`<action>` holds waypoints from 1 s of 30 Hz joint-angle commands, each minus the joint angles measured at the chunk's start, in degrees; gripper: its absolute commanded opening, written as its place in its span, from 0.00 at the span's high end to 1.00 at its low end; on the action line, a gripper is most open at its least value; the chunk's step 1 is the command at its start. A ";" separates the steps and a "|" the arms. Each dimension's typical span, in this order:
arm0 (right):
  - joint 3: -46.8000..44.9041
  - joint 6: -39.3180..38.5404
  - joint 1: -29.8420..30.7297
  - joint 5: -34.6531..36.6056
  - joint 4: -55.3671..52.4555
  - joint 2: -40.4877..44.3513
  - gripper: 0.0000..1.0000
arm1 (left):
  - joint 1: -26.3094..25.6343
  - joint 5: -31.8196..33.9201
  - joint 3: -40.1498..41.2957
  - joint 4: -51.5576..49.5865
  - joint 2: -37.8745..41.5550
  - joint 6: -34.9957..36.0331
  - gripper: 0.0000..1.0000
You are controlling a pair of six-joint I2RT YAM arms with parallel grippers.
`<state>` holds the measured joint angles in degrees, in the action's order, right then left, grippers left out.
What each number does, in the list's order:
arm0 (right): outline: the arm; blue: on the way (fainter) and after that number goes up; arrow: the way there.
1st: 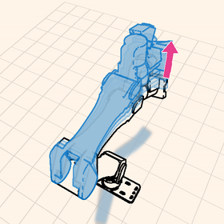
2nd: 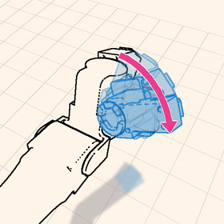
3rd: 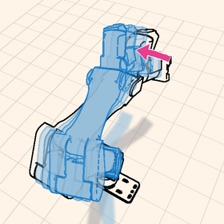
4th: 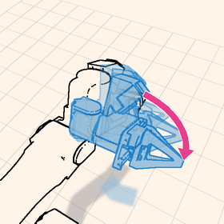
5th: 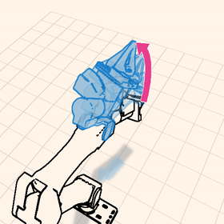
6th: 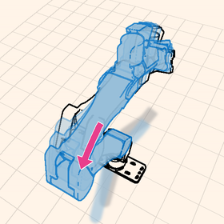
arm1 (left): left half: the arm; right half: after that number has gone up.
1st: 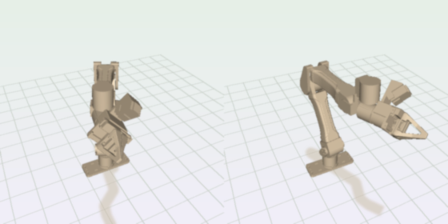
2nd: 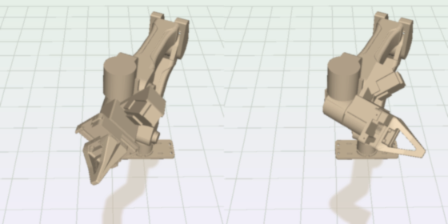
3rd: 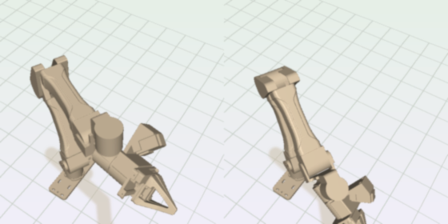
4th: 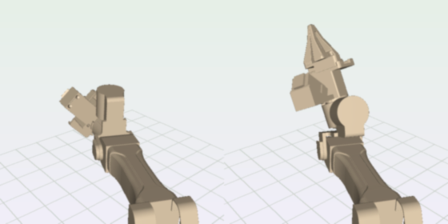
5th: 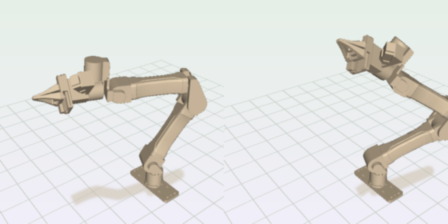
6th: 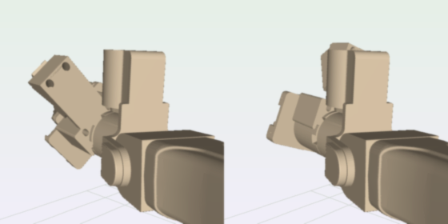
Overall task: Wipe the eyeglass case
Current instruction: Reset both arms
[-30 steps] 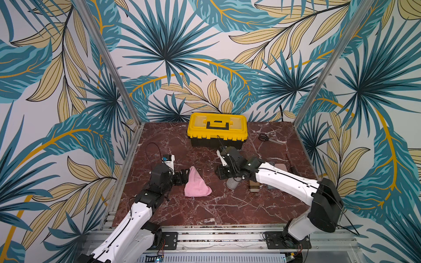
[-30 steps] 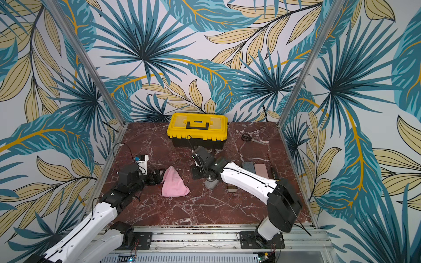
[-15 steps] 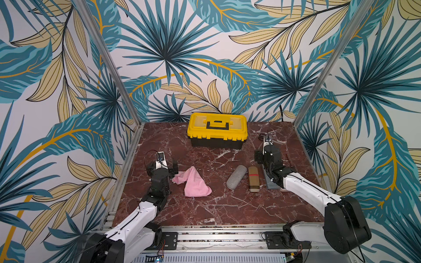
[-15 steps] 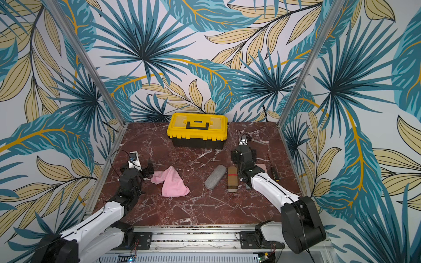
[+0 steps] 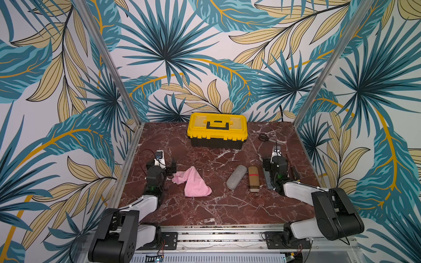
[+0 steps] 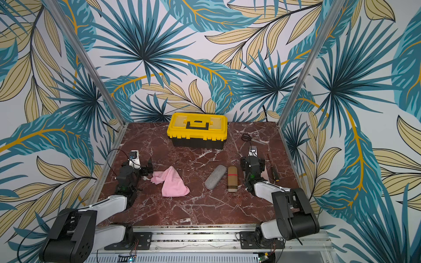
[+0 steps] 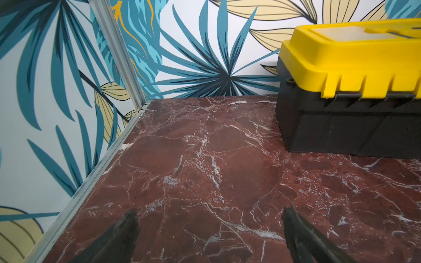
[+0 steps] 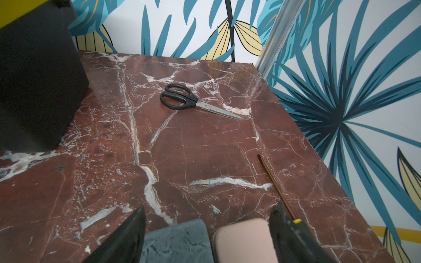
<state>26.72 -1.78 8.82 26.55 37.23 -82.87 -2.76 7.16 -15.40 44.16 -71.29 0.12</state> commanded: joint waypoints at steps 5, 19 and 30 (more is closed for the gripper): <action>-2.77 4.01 -5.36 -12.80 9.97 -3.02 0.13 | 1.18 -10.55 0.66 16.17 -12.21 4.43 0.00; -3.33 4.10 -6.04 -13.53 11.66 -3.45 0.01 | 4.87 1.98 -3.59 16.03 -18.51 -4.51 0.00; -3.25 4.08 -6.09 -13.49 11.46 -3.35 0.00 | 4.40 -5.99 -6.14 11.03 -18.49 -0.75 0.00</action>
<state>24.25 1.72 2.76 13.43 47.75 -86.63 1.85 3.90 -19.57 56.97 -90.32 -2.13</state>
